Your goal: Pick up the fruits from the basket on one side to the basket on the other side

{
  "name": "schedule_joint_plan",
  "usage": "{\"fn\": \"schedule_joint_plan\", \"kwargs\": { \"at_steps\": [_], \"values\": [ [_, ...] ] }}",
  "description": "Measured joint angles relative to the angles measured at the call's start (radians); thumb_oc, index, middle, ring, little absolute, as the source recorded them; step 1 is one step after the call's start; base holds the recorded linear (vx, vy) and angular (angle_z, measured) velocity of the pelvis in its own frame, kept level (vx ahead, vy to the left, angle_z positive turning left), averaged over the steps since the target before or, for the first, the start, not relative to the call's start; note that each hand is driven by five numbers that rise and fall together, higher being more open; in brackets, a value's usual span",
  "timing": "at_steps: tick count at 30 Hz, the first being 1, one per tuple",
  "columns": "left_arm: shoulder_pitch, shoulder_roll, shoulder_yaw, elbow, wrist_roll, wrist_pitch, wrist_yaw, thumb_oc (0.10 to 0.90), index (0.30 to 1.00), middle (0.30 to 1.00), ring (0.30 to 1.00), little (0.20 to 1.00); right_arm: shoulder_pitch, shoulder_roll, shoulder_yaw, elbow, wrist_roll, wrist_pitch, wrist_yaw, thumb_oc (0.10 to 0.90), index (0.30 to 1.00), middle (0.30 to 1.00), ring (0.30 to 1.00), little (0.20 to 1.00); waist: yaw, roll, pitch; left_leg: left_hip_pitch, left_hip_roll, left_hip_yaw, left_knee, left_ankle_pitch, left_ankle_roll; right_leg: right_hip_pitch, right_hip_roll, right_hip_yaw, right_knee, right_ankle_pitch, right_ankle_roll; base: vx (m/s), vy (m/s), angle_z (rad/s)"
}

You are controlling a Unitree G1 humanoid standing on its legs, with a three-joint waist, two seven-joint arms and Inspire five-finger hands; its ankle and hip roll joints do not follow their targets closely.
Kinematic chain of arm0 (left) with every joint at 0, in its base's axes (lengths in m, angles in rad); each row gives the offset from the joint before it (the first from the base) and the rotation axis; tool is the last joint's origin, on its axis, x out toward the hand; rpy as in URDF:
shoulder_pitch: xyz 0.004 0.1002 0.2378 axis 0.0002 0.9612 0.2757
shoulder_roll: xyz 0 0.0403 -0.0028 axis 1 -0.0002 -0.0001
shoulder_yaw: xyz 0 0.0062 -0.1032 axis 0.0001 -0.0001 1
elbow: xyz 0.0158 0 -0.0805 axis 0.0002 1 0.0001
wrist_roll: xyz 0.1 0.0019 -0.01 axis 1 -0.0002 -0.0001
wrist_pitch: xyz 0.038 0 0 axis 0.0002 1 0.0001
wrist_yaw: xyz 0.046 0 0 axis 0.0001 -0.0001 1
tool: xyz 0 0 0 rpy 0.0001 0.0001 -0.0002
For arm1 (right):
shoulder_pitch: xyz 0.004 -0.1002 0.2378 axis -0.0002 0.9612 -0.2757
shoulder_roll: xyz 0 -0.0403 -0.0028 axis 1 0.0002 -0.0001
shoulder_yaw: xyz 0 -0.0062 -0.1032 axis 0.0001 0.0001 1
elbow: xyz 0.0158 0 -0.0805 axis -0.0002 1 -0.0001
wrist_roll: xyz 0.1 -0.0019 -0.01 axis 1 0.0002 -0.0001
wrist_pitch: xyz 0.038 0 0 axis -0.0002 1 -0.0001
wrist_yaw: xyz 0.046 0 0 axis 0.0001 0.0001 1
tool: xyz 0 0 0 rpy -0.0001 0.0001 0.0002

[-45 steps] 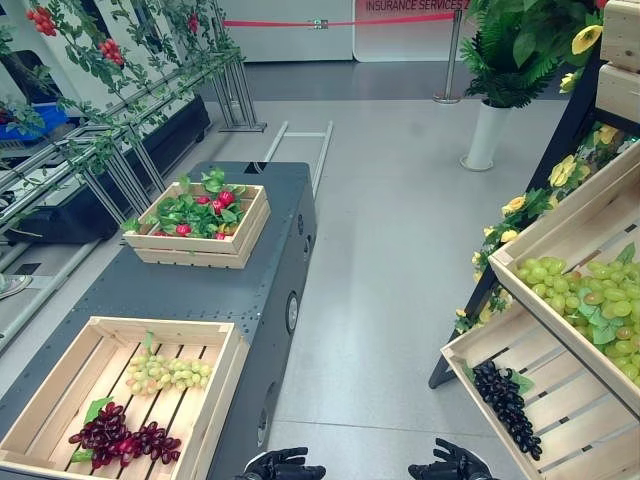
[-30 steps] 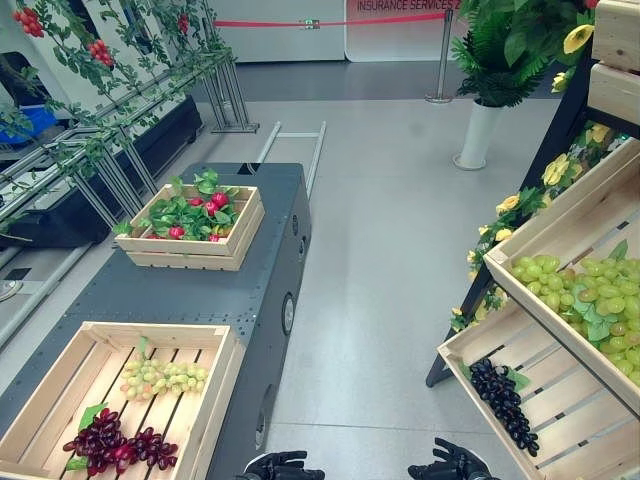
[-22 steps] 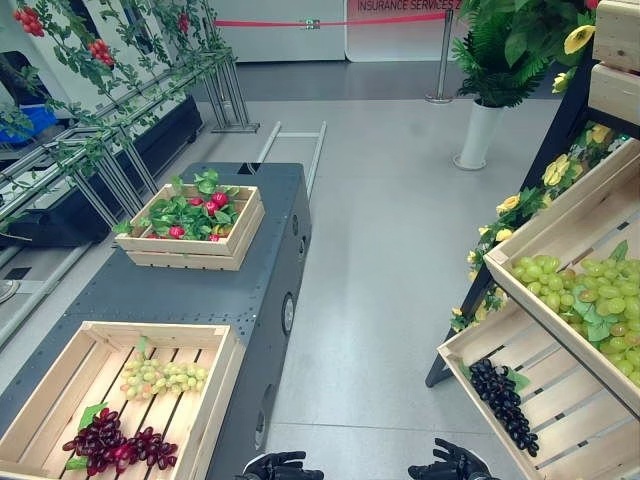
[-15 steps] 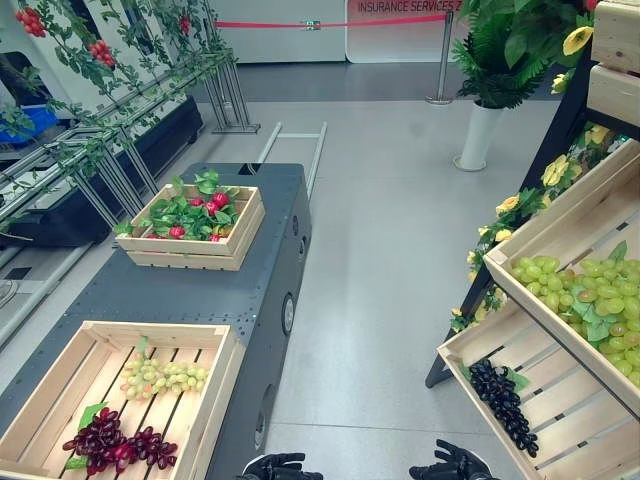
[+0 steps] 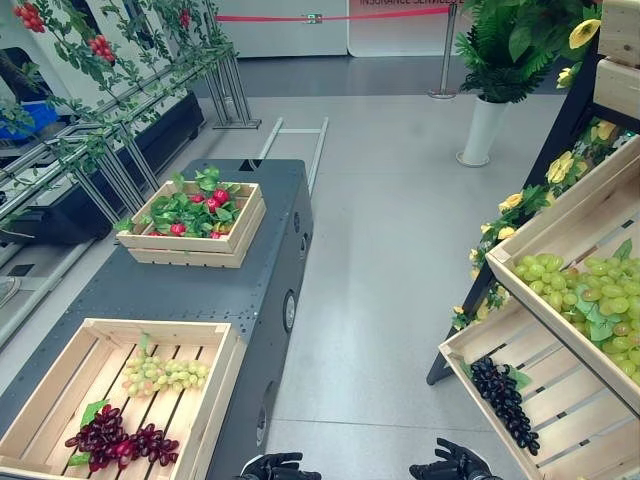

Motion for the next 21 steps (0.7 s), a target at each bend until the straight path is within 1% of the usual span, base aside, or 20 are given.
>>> {"fn": "schedule_joint_plan", "kwargs": {
  "at_steps": [1, 2, 4, 5, 6, 7, 8, 9, 10, 11, 12, 13, 14, 15, 16, 17, 18, 19, 20, 21],
  "values": [
    [-0.007, 0.0, 0.0, 0.0, 0.0, -0.001, 0.011, 0.8, 0.9, 0.9, 0.9, 0.9, -0.004, -0.002, 0.0, 0.0, -0.013, 0.01, 0.0, 0.8, 0.9, 0.9, 0.9, 0.9, 0.001, 0.0, 0.004, -0.008, -0.001, -0.004, 0.015, 0.0, 0.0, -0.001, 0.0, -0.005, 0.0, -0.002, 0.0, -0.09, -0.136, 0.4],
    [-0.021, 0.001, 0.001, 0.004, -0.002, -0.004, 0.018, 0.8, 0.9, 0.9, 0.9, 0.9, -0.011, -0.005, 0.001, 0.001, -0.038, 0.015, 0.0, 0.8, 0.9, 0.9, 0.9, 0.9, 0.002, -0.003, 0.018, -0.033, -0.003, -0.015, 0.054, 0.003, -0.007, 0.001, 0.0, -0.002, -0.003, -0.008, -0.009, -0.15, -0.199, 0.66],
    [-0.062, -0.003, 0.012, 0.022, -0.01, -0.021, 0.037, 0.8, 0.9, 0.9, 0.9, 0.9, -0.037, -0.006, 0.021, 0.006, -0.052, 0.02, 0.0, 0.8, 0.9, 0.9, 0.9, 0.9, 0.004, -0.018, 0.065, -0.113, -0.022, -0.032, 0.182, 0.005, -0.021, -0.006, 0.001, -0.002, 0.019, -0.016, -0.022, -0.11, -0.148, 0.81],
    [-0.105, 0.0, 0.012, 0.024, -0.01, -0.03, 0.049, 0.8, 0.9, 0.9, 0.9, 0.9, -0.06, -0.004, 0.039, 0.008, -0.057, 0.031, 0.001, 0.8, 0.9, 0.9, 0.9, 0.9, 0.008, -0.039, 0.106, -0.172, -0.038, -0.026, 0.268, 0.035, -0.066, -0.014, -0.013, -0.001, 0.043, -0.026, -0.037, -0.02, -0.072, 0.78],
    [-0.117, 0.0, 0.014, 0.026, -0.013, -0.035, 0.05, 0.8, 0.9, 0.9, 0.9, 0.9, -0.064, 0.0, 0.041, 0.008, -0.072, 0.036, 0.001, 0.8, 0.9, 0.9, 0.9, 0.9, 0.025, -0.053, 0.119, -0.194, -0.042, -0.019, 0.284, 0.078, -0.118, -0.016, -0.018, -0.007, 0.047, -0.028, -0.044, 0.0, -0.056, 0.71],
    [-0.121, 0.001, 0.022, 0.024, -0.02, -0.037, 0.052, 0.8, 0.9, 0.9, 0.9, 0.9, -0.065, 0.0, 0.041, 0.009, -0.072, 0.037, 0.001, 0.8, 0.9, 0.9, 0.9, 0.9, 0.039, -0.067, 0.126, -0.202, -0.04, -0.007, 0.278, 0.104, -0.135, -0.015, -0.023, -0.018, 0.044, -0.024, -0.06, 0.03, -0.005, 0.44],
    [-0.121, 0.002, 0.032, 0.026, -0.028, -0.036, 0.053, 0.8, 0.9, 0.9, 0.9, 0.9, -0.063, 0.0, 0.041, 0.008, -0.072, 0.038, 0.001, 0.8, 0.9, 0.9, 0.9, 0.9, 0.037, -0.072, 0.127, -0.198, -0.031, 0.037, 0.268, 0.09, -0.11, -0.01, -0.027, -0.038, 0.037, -0.017, -0.069, 0.05, 0.031, 0.32],
    [-0.121, 0.003, 0.032, 0.027, -0.029, -0.035, 0.053, 0.8, 0.9, 0.9, 0.9, 0.9, -0.065, -0.001, 0.04, 0.008, -0.072, 0.037, 0.001, 0.8, 0.9, 0.9, 0.9, 0.9, 0.035, -0.075, 0.128, -0.193, -0.026, 0.066, 0.264, 0.077, -0.092, -0.009, -0.03, -0.043, 0.038, -0.016, -0.07, 0.06, 0.049, 0.28],
    [-0.12, 0.005, 0.033, 0.033, -0.03, -0.036, 0.055, 0.8, 0.9, 0.9, 0.9, 0.9, -0.065, -0.002, 0.041, 0.009, -0.073, 0.037, 0.001, 0.8, 0.9, 0.9, 0.9, 0.9, 0.033, -0.084, 0.128, -0.179, -0.017, 0.107, 0.252, 0.054, -0.067, -0.007, -0.045, -0.068, 0.038, -0.015, -0.071, 0.08, 0.073, 0.23],
    [-0.12, 0.003, 0.039, 0.04, -0.029, -0.036, 0.055, 0.8, 0.9, 0.9, 0.9, 0.9, -0.063, -0.003, 0.043, 0.01, -0.073, 0.037, 0.001, 0.8, 0.9, 0.9, 0.9, 0.9, 0.026, -0.087, 0.126, -0.166, -0.017, 0.116, 0.235, 0.049, -0.059, -0.007, -0.051, -0.077, 0.038, -0.016, -0.071, 0.09, 0.095, 0.31],
    [-0.118, -0.004, 0.038, 0.045, -0.029, -0.036, 0.062, 0.8, 0.9, 0.9, 0.9, 0.9, -0.059, -0.003, 0.043, 0.014, -0.073, 0.037, 0.001, 0.8, 0.9, 0.9, 0.9, 0.9, 0.012, -0.087, 0.127, -0.142, -0.012, 0.117, 0.206, 0.044, -0.051, -0.004, -0.055, -0.09, 0.037, -0.016, -0.07, 0.16, 0.162, 0.35],
    [-0.114, -0.012, 0.038, 0.045, -0.027, -0.035, 0.066, 0.8, 0.9, 0.9, 0.9, 0.9, -0.054, -0.003, 0.037, 0.019, -0.072, 0.037, 0.001, 0.8, 0.9, 0.9, 0.9, 0.9, 0.006, -0.084, 0.126, -0.11, -0.003, 0.129, 0.158, 0.041, -0.046, -0.005, -0.051, -0.096, 0.037, -0.012, -0.065, 0.21, 0.188, 0.45],
    [-0.112, -0.018, 0.037, 0.045, -0.026, -0.033, 0.068, 0.8, 0.9, 0.9, 0.9, 0.9, -0.051, -0.002, 0.036, 0.018, -0.072, 0.035, 0.001, 0.8, 0.9, 0.9, 0.9, 0.9, 0.003, -0.081, 0.124, -0.085, 0.014, 0.168, 0.119, 0.038, -0.041, -0.003, -0.048, -0.121, 0.035, -0.009, -0.061, 0.19, 0.185, 0.45],
    [-0.114, -0.022, 0.037, 0.045, -0.022, -0.03, 0.067, 0.8, 0.9, 0.9, 0.9, 0.9, -0.047, 0.0, 0.036, 0.016, -0.072, 0.032, 0.001, 0.8, 0.9, 0.9, 0.9, 0.9, -0.003, -0.074, 0.12, -0.08, 0.024, 0.213, 0.114, 0.03, -0.032, 0.004, -0.048, -0.148, 0.031, -0.002, -0.05, 0.13, 0.177, 0.8],
    [-0.116, -0.034, 0.035, 0.044, -0.005, -0.029, 0.067, 0.8, 0.9, 0.9, 0.9, 0.9, -0.037, -0.001, 0.035, 0.012, -0.071, 0.025, 0.001, 0.8, 0.9, 0.9, 0.9, 0.9, -0.02, -0.064, 0.117, -0.08, 0.046, 0.272, 0.111, 0.013, -0.007, 0.02, -0.034, -0.19, 0.02, 0.0, -0.044, 0.1, 0.249, 1.03],
    [-0.112, -0.048, 0.03, 0.044, 0.003, -0.028, 0.065, 0.8, 0.9, 0.9, 0.9, 0.9, -0.035, -0.005, 0.035, 0.011, -0.072, 0.022, 0.0, 0.8, 0.9, 0.9, 0.9, 0.9, -0.021, -0.046, 0.109, -0.083, 0.068, 0.3, 0.088, 0.025, 0.016, 0.022, -0.02, -0.216, 0.026, -0.005, -0.03, 0.09, 0.27, 1.03],
    [-0.111, -0.044, 0.028, 0.043, 0.012, -0.03, 0.07, 0.8, 0.9, 0.9, 0.9, 0.9, -0.035, -0.001, 0.035, 0.009, -0.072, 0.021, -0.001, 0.8, 0.9, 0.9, 0.9, 0.9, -0.016, -0.05, 0.105, -0.087, 0.068, 0.318, 0.082, 0.023, 0.018, 0.022, -0.024, -0.219, 0.028, -0.008, -0.023, 0.09, 0.245, 0.96],
    [-0.111, -0.037, 0.029, 0.043, 0.014, -0.026, 0.068, 0.8, 0.9, 0.9, 0.9, 0.9, -0.03, 0.005, 0.036, 0.013, -0.071, 0.021, -0.001, 0.8, 0.9, 0.9, 0.9, 0.9, -0.014, -0.064, 0.097, -0.09, 0.06, 0.333, 0.067, 0.023, 0.018, 0.022, -0.034, -0.217, 0.032, -0.015, -0.014, 0.12, 0.269, 0.86],
    [-0.107, -0.035, 0.029, 0.043, 0.013, -0.018, 0.066, 0.8, 0.9, 0.9, 0.9, 0.9, -0.029, 0.006, 0.036, 0.018, -0.071, 0.021, -0.005, 0.8, 0.9, 0.9, 0.9, 0.9, -0.011, -0.069, 0.092, -0.079, 0.043, 0.329, 0.05, 0.024, 0.018, 0.011, -0.05, -0.215, 0.048, -0.025, -0.001, 0.17, 0.338, 0.86],
    [-0.103, -0.038, 0.046, 0.041, 0.009, -0.018, 0.064, 0.8, 0.9, 0.9, 0.9, 0.9, -0.022, 0.007, 0.026, 0.023, -0.07, 0.016, -0.009, 0.8, 0.9, 0.9, 0.9, 0.9, 0.005, -0.07, 0.085, -0.073, 0.024, 0.321, 0.043, 0.027, 0.014, 0.005, -0.069, -0.214, 0.071, -0.042, 0.013, 0.16, 0.295, 0.48]
  ]
}}
